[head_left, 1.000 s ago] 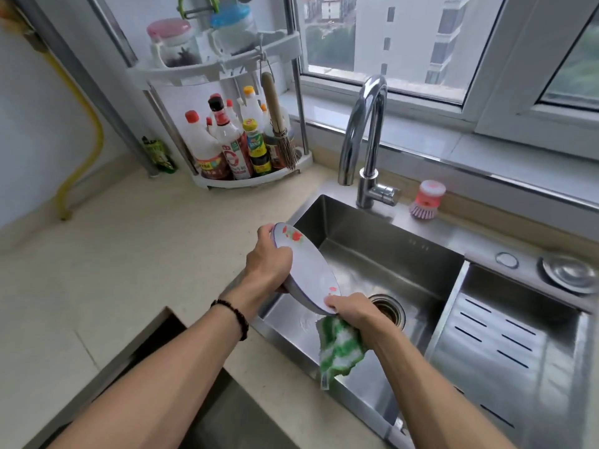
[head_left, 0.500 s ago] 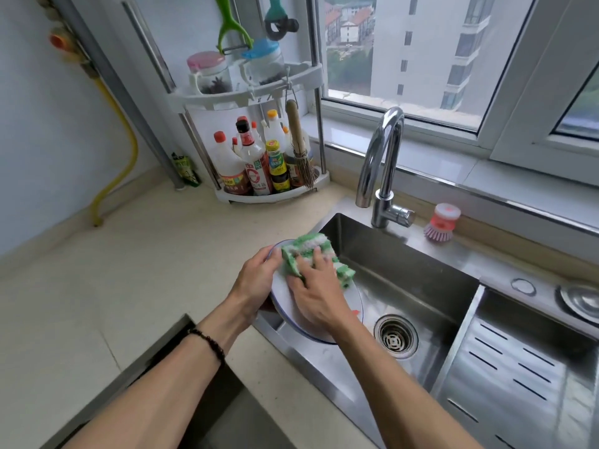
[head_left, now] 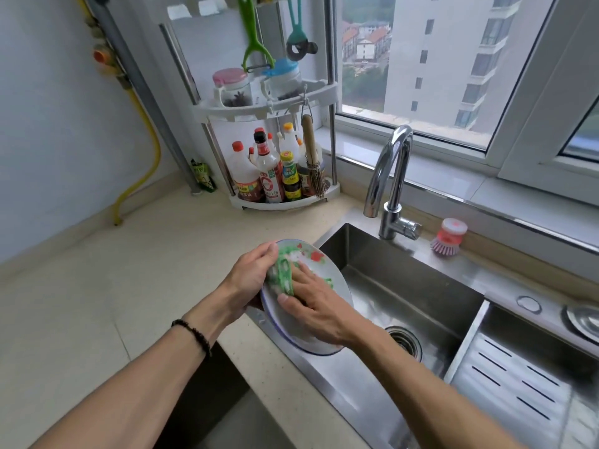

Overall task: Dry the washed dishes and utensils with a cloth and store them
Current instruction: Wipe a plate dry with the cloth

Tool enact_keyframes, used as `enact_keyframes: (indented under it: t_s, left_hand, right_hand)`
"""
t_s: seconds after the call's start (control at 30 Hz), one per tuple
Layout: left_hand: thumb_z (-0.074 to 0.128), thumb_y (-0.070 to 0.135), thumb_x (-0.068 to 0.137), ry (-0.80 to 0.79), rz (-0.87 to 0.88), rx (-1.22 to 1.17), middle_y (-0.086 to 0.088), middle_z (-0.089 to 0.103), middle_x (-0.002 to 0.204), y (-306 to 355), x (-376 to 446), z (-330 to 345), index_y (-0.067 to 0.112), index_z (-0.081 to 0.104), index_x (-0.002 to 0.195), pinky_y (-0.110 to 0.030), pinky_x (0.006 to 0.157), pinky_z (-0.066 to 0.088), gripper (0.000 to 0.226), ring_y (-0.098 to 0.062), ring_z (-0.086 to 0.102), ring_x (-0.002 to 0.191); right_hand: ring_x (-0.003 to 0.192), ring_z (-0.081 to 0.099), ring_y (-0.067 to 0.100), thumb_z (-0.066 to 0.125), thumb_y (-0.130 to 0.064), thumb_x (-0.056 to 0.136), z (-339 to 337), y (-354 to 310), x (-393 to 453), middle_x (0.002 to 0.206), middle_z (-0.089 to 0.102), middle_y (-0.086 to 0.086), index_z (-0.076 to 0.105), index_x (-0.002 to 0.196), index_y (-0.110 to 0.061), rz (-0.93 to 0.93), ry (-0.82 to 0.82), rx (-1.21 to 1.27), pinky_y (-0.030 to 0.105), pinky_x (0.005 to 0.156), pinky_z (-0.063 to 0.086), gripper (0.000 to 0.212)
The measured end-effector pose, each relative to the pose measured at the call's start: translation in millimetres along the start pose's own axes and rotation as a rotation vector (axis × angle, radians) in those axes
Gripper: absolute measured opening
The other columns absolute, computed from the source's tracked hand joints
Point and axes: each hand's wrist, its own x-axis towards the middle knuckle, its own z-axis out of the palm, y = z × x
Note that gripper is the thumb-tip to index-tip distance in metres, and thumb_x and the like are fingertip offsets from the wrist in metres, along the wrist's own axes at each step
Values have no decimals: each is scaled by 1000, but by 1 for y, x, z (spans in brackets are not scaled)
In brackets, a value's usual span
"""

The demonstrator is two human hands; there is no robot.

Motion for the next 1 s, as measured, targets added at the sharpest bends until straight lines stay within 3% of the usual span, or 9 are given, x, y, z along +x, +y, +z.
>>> enact_keyframes:
  t_s: [0.1, 0.17, 0.27, 0.37, 0.57, 0.7, 0.8, 0.9, 1.0]
  left_hand:
    - [35, 38, 109, -14, -30, -67, -9, 74, 109, -3, -4, 6, 25, 64, 122, -44, 78, 61, 35, -30, 72, 96]
    - [35, 36, 109, -7, -30, -122, -11, 74, 111, 0, -2, 8, 20, 64, 123, -50, 91, 57, 37, -32, 71, 103]
    - [34, 37, 109, -16, -34, -69, -11, 75, 108, 3, -1, 6, 19, 64, 120, -40, 74, 60, 37, -30, 73, 98]
    - [36, 39, 108, -20, -31, -28, -6, 76, 104, -2, -1, 12, 26, 66, 115, -31, 63, 56, 34, -26, 73, 90]
    - [37, 36, 109, 45, -9, 10, -2, 78, 95, -6, 6, 17, 23, 67, 108, -31, 65, 56, 34, -19, 75, 84]
    - [38, 36, 108, 19, -29, 18, -2, 76, 106, -6, 5, 21, 27, 68, 108, -35, 75, 57, 31, -20, 73, 95]
    - [37, 36, 108, 53, 10, 46, -6, 76, 101, 1, 8, 18, 21, 67, 112, -32, 65, 54, 34, -21, 74, 87]
    - [38, 39, 108, 102, 73, 108, -7, 72, 115, 6, 11, 6, 31, 61, 129, -28, 59, 54, 32, -27, 72, 97]
    - [43, 47, 103, 192, 146, 133, -1, 65, 130, 2, 15, 10, 39, 53, 140, -39, 82, 58, 39, -25, 67, 110]
  right_hand:
    - [153, -13, 15, 33, -40, 108, -12, 9, 6, 160, -10, -14, 19, 158, -30, 106, 60, -106, 45, 125, -4, 53]
    - [153, -15, 17, 30, -41, 108, -6, -1, 3, 164, -11, -7, 14, 159, -29, 89, 71, -114, 41, 124, -8, 55]
    - [150, -20, 12, 29, -39, 109, 0, -4, -7, 167, -6, -5, 15, 160, -28, -29, 1, -89, 36, 120, -12, 54]
    - [148, -23, 14, 25, -44, 108, -8, 13, 4, 166, -8, -4, 14, 160, -27, 167, 76, -169, 47, 125, -8, 56]
    - [154, -8, 14, 31, -34, 110, 8, -3, -9, 168, 2, -5, 21, 159, -20, 62, 27, 28, 32, 124, -3, 53]
    - [154, -14, 20, 27, -40, 109, -2, 3, 1, 167, -10, -3, 9, 160, -24, 248, 78, 38, 43, 125, -5, 56]
    - [152, -8, 6, 29, -36, 109, 5, -11, -9, 167, 5, -11, 27, 159, -23, 41, 61, 164, 36, 125, -6, 52]
    - [152, -8, 5, 26, -61, 102, 6, 1, -25, 167, 2, -15, 30, 156, -35, -16, -38, 157, 43, 126, -2, 60]
    - [155, -7, 15, 32, -84, 81, -4, 1, -17, 168, -6, -5, 14, 159, -39, 137, -64, 123, 54, 125, 5, 92]
